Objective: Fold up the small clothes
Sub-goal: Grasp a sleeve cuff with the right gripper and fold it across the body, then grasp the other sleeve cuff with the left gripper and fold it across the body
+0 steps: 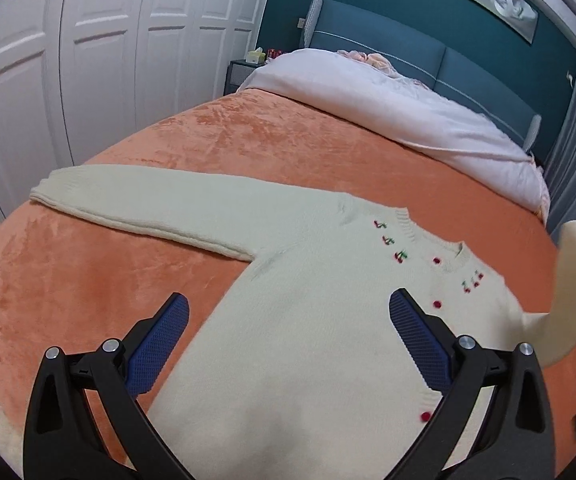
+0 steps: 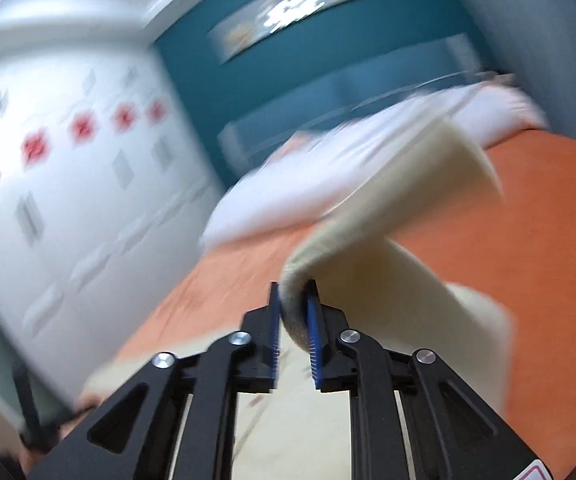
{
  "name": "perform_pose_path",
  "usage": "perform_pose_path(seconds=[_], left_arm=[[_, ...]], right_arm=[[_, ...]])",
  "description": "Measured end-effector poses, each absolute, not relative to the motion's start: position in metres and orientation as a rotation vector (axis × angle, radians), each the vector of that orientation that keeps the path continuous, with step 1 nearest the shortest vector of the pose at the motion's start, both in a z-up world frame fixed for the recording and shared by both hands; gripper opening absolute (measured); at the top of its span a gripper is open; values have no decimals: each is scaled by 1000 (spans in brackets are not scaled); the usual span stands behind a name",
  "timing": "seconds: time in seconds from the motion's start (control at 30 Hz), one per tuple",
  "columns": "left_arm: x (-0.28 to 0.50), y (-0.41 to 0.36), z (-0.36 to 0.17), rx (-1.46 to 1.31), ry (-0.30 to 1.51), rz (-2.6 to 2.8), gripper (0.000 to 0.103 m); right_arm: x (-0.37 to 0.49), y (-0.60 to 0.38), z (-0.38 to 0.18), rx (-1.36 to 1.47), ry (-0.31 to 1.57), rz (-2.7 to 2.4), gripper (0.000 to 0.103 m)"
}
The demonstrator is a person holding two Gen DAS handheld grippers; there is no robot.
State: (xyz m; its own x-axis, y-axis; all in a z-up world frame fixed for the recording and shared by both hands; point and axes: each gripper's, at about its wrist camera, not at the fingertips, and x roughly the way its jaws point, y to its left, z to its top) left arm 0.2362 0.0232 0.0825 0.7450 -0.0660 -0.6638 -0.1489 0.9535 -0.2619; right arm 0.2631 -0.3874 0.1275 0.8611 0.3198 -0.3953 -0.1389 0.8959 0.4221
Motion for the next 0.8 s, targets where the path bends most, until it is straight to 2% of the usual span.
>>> perform_pose_path(seconds=[0.03,0.17,0.27,0.37,0.43,0.5,0.6,0.67,0.7,0.73,0.77,0.8], left_arm=[[242,23,85,-332,734,32,98],[274,12,82,-378,796,-50,98],[304,-6,62,-370,859,-89,98],[336,-25,37,-387,927,-107,98],[353,-37,25,-414,944,-131,98],[370,-49,11,-413,980,-111,97],[387,-59,-11,-467,1064,-125,70],[391,-64,-19,-483,1092,-129,41],[393,-66,-22,-470,1098,-115,33],[394,-67,-22,-460,1091,-115,19],[394,-68,-19,-455,1072,-125,14],[394,-68,-15,-450,1050,-135,13]], right_arm=[[275,-349,109,349,543,293,33],[277,-287,39,343,734,293,33],[242,-302,7,470,793,236,34],[204,-332,-9,536,806,116,38],[192,-363,-11,590,803,35,45],[194,-395,-12,673,790,-20,48],[212,-425,-15,784,773,-60,49],[222,-426,-19,803,762,-74,50],[230,-428,-21,811,755,-74,50],[236,-427,-22,814,750,-81,50],[241,-428,-24,811,744,-96,50],[249,-426,-25,809,740,-111,40]])
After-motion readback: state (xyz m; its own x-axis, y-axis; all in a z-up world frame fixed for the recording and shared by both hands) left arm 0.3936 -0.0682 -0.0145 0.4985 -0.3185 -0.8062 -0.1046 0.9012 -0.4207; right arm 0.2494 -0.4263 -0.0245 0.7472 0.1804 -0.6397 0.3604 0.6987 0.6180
